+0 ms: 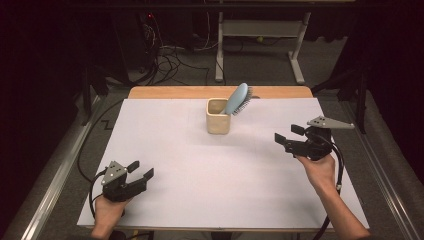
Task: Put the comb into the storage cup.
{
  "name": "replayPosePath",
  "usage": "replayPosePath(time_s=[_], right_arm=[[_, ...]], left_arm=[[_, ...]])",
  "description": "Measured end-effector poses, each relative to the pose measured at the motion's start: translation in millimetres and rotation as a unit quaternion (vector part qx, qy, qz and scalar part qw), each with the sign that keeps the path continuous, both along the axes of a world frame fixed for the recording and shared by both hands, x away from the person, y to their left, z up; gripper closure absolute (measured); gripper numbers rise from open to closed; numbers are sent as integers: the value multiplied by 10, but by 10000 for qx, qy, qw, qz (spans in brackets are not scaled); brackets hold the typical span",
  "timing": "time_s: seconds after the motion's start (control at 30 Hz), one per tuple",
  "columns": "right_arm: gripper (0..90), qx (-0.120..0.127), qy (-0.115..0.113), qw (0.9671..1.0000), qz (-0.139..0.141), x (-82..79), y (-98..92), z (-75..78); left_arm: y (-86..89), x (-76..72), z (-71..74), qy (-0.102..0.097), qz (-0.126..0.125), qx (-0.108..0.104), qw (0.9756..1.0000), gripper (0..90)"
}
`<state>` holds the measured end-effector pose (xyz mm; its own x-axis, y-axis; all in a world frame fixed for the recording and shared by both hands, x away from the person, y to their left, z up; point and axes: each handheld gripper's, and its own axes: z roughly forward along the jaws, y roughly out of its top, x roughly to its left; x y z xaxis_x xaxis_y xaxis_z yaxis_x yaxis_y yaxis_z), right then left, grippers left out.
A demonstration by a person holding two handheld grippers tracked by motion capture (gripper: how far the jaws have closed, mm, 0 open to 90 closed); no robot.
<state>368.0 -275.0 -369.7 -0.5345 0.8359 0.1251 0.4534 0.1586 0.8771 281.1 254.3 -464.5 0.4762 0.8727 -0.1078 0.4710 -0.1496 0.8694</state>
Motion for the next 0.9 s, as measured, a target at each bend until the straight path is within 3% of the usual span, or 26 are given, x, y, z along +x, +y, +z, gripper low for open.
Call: replayPosePath(time_s=[0.9], right_arm=[[266,49,-17,10000,-60,-153,-151,-32]], left_arm=[[4,0,0,-6,34,-6,10000,372]])
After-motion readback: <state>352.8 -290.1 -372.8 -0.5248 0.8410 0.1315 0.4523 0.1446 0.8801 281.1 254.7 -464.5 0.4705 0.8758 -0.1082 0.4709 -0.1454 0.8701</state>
